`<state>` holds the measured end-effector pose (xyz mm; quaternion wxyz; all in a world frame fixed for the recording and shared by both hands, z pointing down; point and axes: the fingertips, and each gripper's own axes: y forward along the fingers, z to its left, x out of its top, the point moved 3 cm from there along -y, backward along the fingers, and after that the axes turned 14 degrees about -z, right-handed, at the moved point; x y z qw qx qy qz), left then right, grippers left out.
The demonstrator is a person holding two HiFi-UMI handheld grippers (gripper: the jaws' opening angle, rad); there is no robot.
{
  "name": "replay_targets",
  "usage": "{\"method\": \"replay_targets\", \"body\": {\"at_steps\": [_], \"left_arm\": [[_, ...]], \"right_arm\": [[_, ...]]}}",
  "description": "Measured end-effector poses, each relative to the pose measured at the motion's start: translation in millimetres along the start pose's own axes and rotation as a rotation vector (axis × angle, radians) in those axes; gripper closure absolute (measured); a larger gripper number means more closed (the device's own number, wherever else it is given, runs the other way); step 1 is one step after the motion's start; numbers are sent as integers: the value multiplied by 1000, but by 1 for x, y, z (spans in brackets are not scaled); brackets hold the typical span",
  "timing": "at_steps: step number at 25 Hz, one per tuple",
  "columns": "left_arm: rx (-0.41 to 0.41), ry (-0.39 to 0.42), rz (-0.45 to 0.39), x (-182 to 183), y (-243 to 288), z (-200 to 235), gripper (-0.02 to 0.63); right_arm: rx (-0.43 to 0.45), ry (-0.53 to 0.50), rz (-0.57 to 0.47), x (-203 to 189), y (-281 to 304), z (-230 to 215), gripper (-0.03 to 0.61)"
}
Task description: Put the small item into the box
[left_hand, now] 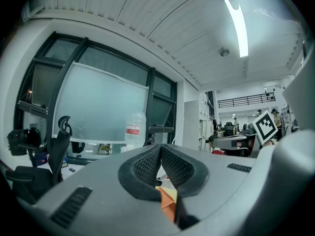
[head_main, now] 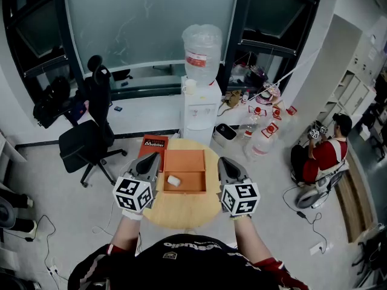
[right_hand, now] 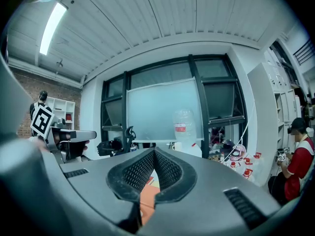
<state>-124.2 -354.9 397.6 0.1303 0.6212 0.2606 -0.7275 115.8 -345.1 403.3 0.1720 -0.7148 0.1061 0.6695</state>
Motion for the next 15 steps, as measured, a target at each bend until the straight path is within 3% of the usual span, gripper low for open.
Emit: {"method": "replay_targets", "body": {"at_steps": [15], "left_arm": [[-2,1,3,0,1,0,597]], "right_arm": [[2,4,-13,4,-1,1,552]]}}
